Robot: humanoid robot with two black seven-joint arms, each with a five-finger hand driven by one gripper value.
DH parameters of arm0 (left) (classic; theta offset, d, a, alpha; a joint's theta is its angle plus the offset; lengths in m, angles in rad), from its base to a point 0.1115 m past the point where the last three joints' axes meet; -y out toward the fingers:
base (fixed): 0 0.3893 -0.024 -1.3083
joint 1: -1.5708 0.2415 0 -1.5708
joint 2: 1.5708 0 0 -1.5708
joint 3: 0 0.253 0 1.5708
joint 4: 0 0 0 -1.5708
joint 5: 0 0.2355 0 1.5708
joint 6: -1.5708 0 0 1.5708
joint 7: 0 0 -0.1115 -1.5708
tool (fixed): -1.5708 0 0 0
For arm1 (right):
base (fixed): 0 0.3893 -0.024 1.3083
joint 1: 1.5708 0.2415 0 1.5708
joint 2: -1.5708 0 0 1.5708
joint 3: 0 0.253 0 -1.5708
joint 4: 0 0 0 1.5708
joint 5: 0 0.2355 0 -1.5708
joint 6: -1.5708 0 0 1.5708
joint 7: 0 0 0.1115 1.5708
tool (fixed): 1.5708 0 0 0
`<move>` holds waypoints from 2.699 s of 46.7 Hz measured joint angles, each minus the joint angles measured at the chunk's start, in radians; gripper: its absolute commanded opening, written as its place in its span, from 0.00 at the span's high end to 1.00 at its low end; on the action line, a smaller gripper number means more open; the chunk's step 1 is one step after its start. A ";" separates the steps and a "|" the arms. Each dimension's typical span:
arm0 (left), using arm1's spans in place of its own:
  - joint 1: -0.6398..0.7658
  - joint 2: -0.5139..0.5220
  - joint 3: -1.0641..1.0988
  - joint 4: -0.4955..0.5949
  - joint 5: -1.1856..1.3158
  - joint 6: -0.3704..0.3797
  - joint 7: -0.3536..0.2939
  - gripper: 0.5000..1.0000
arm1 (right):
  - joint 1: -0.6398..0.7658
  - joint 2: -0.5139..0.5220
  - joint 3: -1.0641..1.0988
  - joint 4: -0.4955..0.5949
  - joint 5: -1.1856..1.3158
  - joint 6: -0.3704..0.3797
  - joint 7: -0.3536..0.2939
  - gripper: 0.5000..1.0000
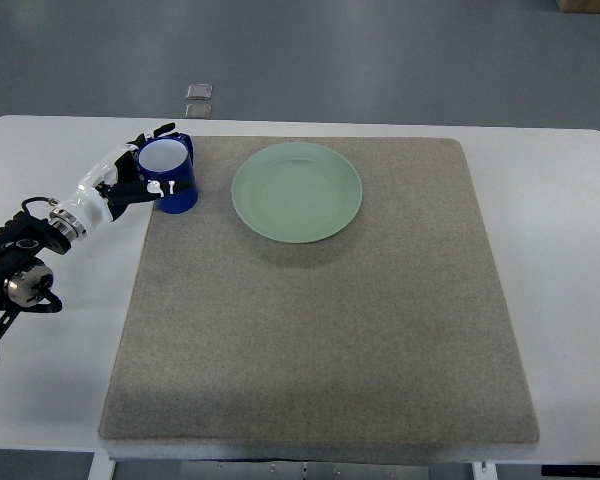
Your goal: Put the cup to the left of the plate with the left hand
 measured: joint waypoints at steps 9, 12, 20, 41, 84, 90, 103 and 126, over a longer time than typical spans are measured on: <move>0.003 0.011 -0.010 -0.021 -0.002 -0.005 0.000 0.00 | 0.000 0.000 0.000 0.000 0.000 0.000 0.000 0.14; 0.005 0.016 -0.014 -0.030 -0.002 -0.006 0.000 0.00 | 0.000 0.000 0.000 0.000 0.000 0.000 0.000 0.14; 0.004 0.039 -0.021 -0.040 -0.008 -0.033 0.000 0.00 | 0.000 0.000 0.000 0.000 0.000 0.000 0.000 0.14; 0.002 0.135 -0.060 -0.041 -0.171 -0.217 0.000 0.00 | 0.000 0.000 0.000 0.000 0.000 0.000 0.000 0.14; -0.210 0.123 -0.202 -0.014 -0.620 0.072 0.016 0.01 | 0.000 0.000 0.000 0.000 0.000 0.000 0.000 0.14; -0.227 0.094 -0.188 0.023 -0.618 0.192 0.026 0.02 | 0.000 0.000 0.000 0.000 0.000 0.000 0.000 0.14; -0.228 -0.038 -0.189 0.050 -0.619 0.281 0.132 0.02 | 0.000 0.000 0.000 0.000 0.000 0.000 0.000 0.14; -0.202 -0.106 -0.204 0.102 -0.698 -0.013 0.133 0.01 | 0.000 0.000 0.000 0.000 0.000 0.000 0.000 0.14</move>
